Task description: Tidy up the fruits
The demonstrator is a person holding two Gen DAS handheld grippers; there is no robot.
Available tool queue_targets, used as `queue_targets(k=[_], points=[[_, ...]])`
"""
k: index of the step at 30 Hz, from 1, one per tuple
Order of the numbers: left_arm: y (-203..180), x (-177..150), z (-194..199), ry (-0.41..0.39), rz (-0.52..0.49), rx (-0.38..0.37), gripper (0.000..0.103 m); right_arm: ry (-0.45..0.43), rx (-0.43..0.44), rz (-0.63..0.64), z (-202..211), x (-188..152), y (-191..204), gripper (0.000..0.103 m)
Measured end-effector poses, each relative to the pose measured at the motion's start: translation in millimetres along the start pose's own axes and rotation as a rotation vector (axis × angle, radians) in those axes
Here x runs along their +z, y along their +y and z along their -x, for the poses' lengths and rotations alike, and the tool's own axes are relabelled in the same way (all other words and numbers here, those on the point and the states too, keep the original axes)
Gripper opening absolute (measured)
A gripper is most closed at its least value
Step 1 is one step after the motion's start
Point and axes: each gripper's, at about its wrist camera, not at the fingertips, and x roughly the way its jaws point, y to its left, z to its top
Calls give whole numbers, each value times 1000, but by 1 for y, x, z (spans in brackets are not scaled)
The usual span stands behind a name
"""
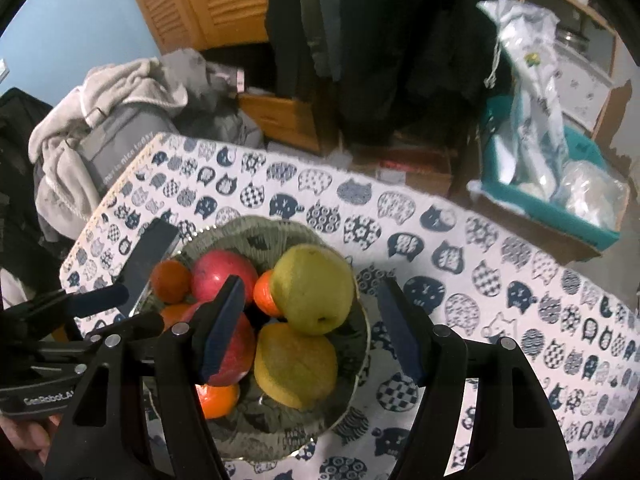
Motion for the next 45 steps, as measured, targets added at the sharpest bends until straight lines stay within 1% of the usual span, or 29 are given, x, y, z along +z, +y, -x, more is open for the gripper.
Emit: queue_targets(k=[1, 3, 5, 7, 10, 12, 16, 21, 23, 27, 30, 35, 40, 45], points=[[-2, 0, 4, -9, -6, -3, 72, -11, -4, 1, 6, 1, 1, 70], [-7, 1, 14, -28, -17, -10, 75, -35, -16, 1, 18, 2, 1, 71], [-12, 2, 26, -51, -31, -8, 75, -62, -29, 2, 32, 3, 2, 76], [-18, 3, 36, -73, -50, -5, 75, -90, -40, 3, 45, 3, 3, 79], [-26, 3, 50, -101, -72, -13, 78, -130, -61, 2, 66, 3, 2, 79], [-31, 4, 60, -118, -81, -27, 78, -151, -74, 1, 79, 3, 2, 79], [-44, 5, 79, -165, -108, -28, 85, -193, -95, -12, 108, 2, 0, 79], [-62, 4, 102, -205, -137, -51, 86, -251, -112, -47, 147, 2, -3, 80], [-68, 3, 110, -226, -153, -51, 88, -270, -117, -59, 160, 0, -5, 80], [-84, 0, 128, -265, -188, -54, 91, -301, -143, -71, 186, -7, -9, 80], [-94, -3, 137, -275, -204, -65, 96, -320, -167, -70, 205, -15, -14, 80], [-116, -11, 151, -295, -253, -86, 100, -365, -217, -54, 238, -30, -24, 80], [-134, -18, 166, -324, -286, -107, 101, -405, -244, -60, 263, -42, -33, 80], [-148, -22, 177, -365, -323, -97, 102, -448, -271, -70, 280, -53, -43, 80]])
